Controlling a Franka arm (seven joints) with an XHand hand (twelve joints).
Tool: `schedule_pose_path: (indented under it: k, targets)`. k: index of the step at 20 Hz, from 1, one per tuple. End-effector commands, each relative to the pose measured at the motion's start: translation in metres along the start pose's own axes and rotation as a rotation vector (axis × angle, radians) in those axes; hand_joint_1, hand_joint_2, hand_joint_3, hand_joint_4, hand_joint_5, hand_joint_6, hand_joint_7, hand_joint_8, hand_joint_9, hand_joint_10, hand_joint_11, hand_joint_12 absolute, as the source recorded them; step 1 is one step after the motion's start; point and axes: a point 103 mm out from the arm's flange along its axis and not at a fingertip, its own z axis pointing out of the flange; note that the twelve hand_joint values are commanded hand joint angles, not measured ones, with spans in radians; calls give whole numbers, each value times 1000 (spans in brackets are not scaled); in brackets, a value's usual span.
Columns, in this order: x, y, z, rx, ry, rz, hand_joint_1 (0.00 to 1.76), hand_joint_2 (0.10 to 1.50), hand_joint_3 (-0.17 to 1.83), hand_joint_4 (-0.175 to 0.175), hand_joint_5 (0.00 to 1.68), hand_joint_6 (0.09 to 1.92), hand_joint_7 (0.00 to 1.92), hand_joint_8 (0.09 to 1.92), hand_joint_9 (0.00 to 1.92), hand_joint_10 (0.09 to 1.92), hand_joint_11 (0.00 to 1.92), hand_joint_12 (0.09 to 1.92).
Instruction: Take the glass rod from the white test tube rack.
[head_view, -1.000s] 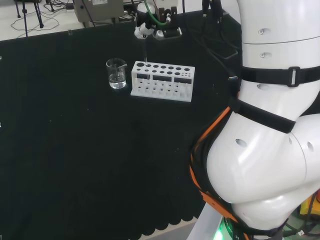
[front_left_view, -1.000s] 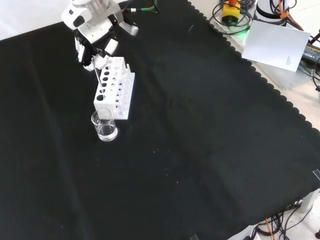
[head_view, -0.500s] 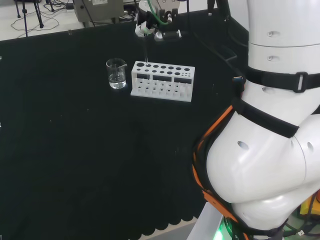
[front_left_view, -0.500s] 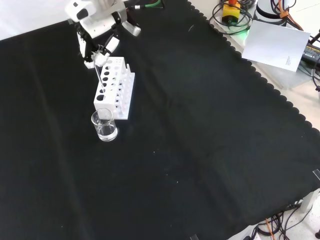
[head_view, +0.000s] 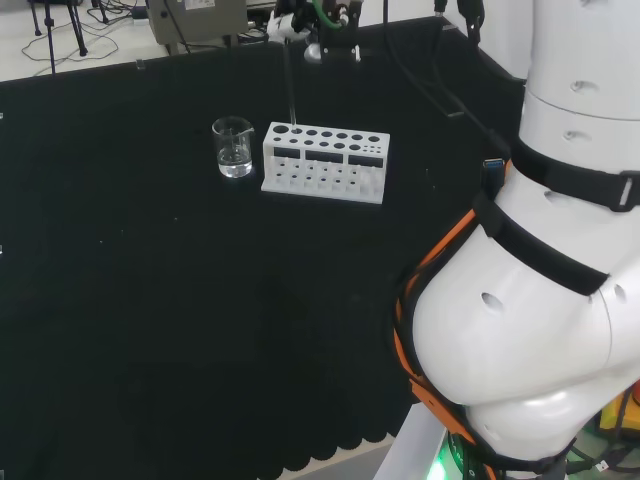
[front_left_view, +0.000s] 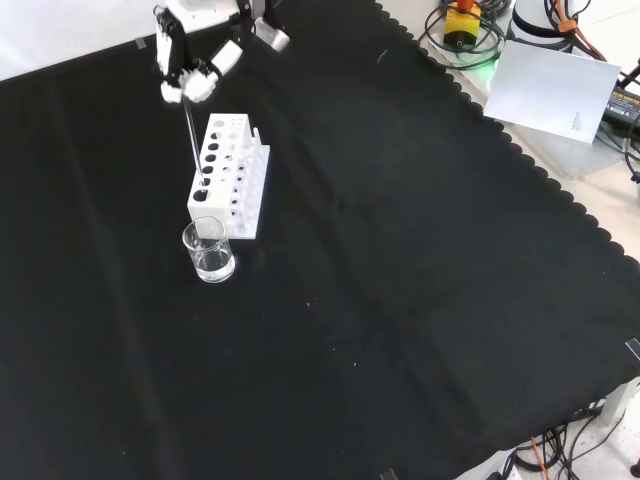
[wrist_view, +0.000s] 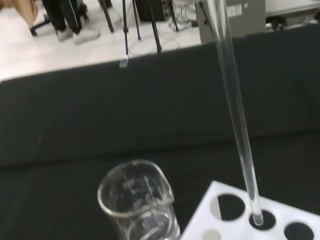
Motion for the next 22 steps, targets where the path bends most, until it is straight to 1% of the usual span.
schedule_pose_path:
  k: [1, 5, 8, 14, 22]
  targets:
    - [13, -26, -40, -76, 37, 42, 1311, 1090, -175, -175, 1365, 87, 1234, 915, 1684, 648, 1290, 736]
    - [19, -42, -55, -64, 15, 60, 1311, 1091, -175, -175, 1366, 87, 1230, 924, 1689, 643, 1289, 730]
    - [24, -56, -67, -72, 15, 58, 1311, 1092, -175, -175, 1367, 87, 1228, 927, 1694, 641, 1291, 727]
    - [36, -78, -82, -87, 20, 45, 1311, 1092, -175, -175, 1368, 87, 1227, 931, 1700, 638, 1296, 722]
    - [46, -82, -85, -80, 15, 26, 1311, 1092, -175, -175, 1370, 87, 1228, 930, 1704, 632, 1301, 713]
